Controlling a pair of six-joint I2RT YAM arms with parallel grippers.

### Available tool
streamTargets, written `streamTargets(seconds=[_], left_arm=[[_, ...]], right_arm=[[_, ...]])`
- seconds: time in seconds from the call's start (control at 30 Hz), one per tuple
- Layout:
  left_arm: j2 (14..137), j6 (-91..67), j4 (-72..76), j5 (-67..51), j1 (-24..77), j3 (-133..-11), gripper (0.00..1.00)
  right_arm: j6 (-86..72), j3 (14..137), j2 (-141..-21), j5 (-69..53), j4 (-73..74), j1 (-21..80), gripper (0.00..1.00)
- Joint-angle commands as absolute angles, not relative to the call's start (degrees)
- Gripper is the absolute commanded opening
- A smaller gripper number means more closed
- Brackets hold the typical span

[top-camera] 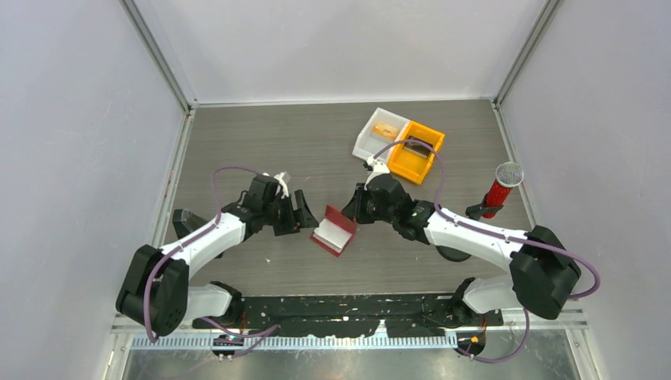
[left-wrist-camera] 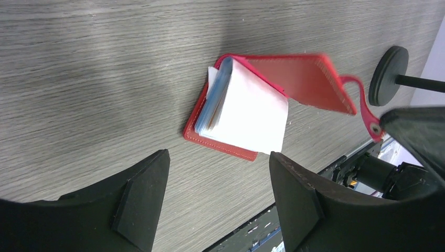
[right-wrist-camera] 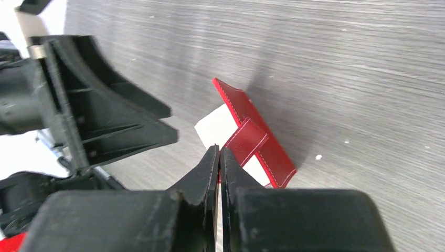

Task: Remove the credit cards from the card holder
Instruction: Open the card holder at the center of the board.

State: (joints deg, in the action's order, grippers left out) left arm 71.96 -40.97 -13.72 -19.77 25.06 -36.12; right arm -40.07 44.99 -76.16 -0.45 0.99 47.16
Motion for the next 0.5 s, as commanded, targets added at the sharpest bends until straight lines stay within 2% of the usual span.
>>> streamTargets(seconds=[0.0,0.47], left_arm=[[71.2,-41.1,-11.1,-21.2,25.2,-35.4,0.72],[73.5,-41.4,-9.2,-22.3,25.3,-33.7,0.61]], right_arm=[[-37.1,43.9,-78.6,4.7,2.5,45.5,0.05],[-35.7,42.9,-82.9,6.5,3.5,44.1,0.05]])
